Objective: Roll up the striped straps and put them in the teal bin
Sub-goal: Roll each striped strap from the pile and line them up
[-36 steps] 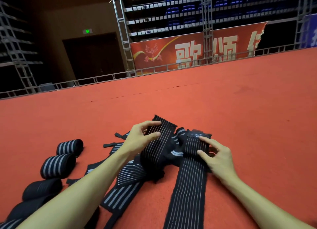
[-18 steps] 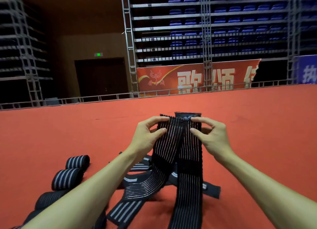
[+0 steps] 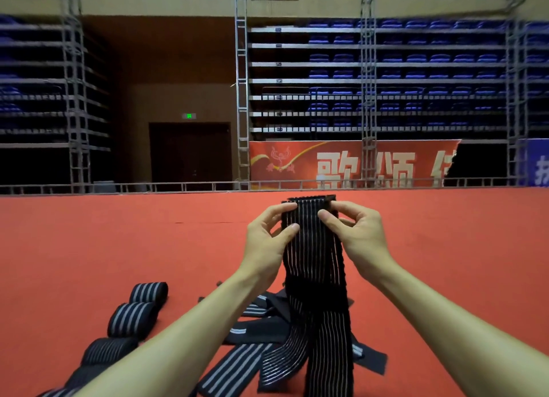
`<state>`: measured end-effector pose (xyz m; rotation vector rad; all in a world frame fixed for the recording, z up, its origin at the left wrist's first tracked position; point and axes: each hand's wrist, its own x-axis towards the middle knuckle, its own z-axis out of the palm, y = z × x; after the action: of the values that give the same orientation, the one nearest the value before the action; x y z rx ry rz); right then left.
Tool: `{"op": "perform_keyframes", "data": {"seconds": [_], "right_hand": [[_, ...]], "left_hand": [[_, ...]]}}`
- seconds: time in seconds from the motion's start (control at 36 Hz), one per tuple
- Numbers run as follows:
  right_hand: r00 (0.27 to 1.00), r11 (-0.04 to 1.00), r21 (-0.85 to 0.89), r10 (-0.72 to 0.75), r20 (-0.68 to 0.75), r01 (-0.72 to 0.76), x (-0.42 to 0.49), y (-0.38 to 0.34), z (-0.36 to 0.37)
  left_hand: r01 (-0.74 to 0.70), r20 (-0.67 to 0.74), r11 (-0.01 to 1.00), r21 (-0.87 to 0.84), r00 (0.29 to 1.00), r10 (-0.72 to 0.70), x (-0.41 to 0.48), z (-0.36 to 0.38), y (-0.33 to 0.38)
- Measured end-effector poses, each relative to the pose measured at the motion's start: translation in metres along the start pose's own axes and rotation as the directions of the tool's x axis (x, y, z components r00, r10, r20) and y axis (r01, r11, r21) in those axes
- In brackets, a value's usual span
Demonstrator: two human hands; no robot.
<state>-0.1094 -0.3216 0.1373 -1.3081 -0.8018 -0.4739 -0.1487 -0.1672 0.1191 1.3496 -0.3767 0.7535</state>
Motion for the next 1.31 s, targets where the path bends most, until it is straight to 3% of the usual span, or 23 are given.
{"op": "perform_keyframes", "data": {"seconds": [0.22, 0.42, 0.89, 1.31], "right_hand": [[1.000, 0.999, -0.053, 0.003, -0.014, -0.003, 0.003, -0.003, 0.002], [1.000, 0.998, -0.057, 0.002, 0.031, 0.000, 0.000, -0.004, 0.002], [0.999, 0.997, -0.067, -0.026, 0.045, 0.029, -0.005, -0.002, 0.000], [0.997, 0.962, -0.262, -0.073, 0.037, 0.080, 0.005, -0.002, -0.006]], "left_hand": [[0.028, 0.010, 0.998, -0.055, 1.000, -0.027, 0.002, -0.002, 0.006], [-0.027, -0.065, 0.998, 0.058, 0.997, 0.030, 0.007, -0.003, 0.009], [0.004, -0.055, 0.999, 0.034, 0.998, -0.002, 0.012, -0.008, 0.009], [-0.016, -0.080, 0.997, 0.081, 0.997, 0.022, 0.012, -0.007, 0.014]]}}
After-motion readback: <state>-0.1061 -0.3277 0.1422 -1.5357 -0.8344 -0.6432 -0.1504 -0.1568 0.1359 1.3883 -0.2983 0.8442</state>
